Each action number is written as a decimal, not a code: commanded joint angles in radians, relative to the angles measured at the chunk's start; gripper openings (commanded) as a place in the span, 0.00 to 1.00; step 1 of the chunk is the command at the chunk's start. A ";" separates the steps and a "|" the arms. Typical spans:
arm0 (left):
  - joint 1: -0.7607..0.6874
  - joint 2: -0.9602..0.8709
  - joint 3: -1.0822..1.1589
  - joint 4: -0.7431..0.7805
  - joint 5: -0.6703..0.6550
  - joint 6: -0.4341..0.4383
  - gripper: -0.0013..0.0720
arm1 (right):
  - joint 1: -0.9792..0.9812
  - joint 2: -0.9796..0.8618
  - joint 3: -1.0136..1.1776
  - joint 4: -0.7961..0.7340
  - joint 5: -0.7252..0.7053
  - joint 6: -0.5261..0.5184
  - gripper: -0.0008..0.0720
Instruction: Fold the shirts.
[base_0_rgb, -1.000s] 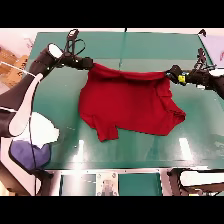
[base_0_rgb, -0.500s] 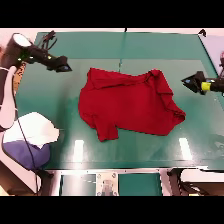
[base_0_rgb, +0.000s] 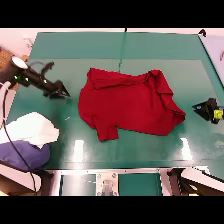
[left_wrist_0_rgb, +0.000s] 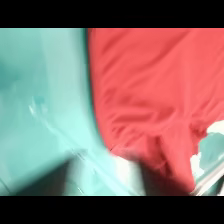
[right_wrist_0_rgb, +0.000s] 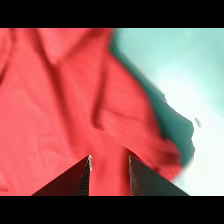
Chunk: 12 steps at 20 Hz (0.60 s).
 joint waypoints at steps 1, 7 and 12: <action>-0.003 0.027 -0.216 -0.088 0.112 0.027 0.84 | -0.055 0.024 -0.096 -0.045 -0.010 -0.003 0.41; -0.164 0.021 -0.351 -0.133 0.353 0.071 0.84 | -0.055 0.023 -0.161 -0.101 -0.052 -0.001 0.41; -0.215 0.011 -0.334 -0.130 0.309 0.120 0.06 | -0.054 -0.004 -0.200 -0.101 -0.074 0.002 0.57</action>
